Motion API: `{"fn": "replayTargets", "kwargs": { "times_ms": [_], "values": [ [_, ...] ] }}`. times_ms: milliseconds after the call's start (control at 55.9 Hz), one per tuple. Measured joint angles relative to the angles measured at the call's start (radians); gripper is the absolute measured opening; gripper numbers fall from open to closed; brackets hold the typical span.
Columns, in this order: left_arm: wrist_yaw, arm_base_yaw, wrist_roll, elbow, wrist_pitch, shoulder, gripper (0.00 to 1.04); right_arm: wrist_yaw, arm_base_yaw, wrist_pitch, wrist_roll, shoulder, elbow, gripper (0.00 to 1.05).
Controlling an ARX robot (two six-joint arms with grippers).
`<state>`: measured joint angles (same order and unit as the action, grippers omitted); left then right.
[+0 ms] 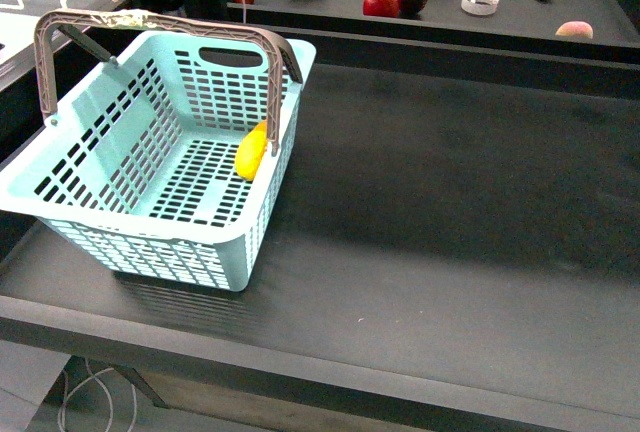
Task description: Pick mango with right arm and hold basket with left
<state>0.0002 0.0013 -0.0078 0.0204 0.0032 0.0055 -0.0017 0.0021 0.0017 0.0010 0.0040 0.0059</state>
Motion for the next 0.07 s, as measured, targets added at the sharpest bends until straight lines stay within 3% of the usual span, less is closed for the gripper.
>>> {"fn": "replayTargets", "kwargs": {
  "times_ms": [72],
  "values": [
    [0.000, 0.000, 0.000, 0.000, 0.000, 0.000, 0.02, 0.000, 0.000, 0.000, 0.000, 0.000, 0.000, 0.96]
  ]
}}
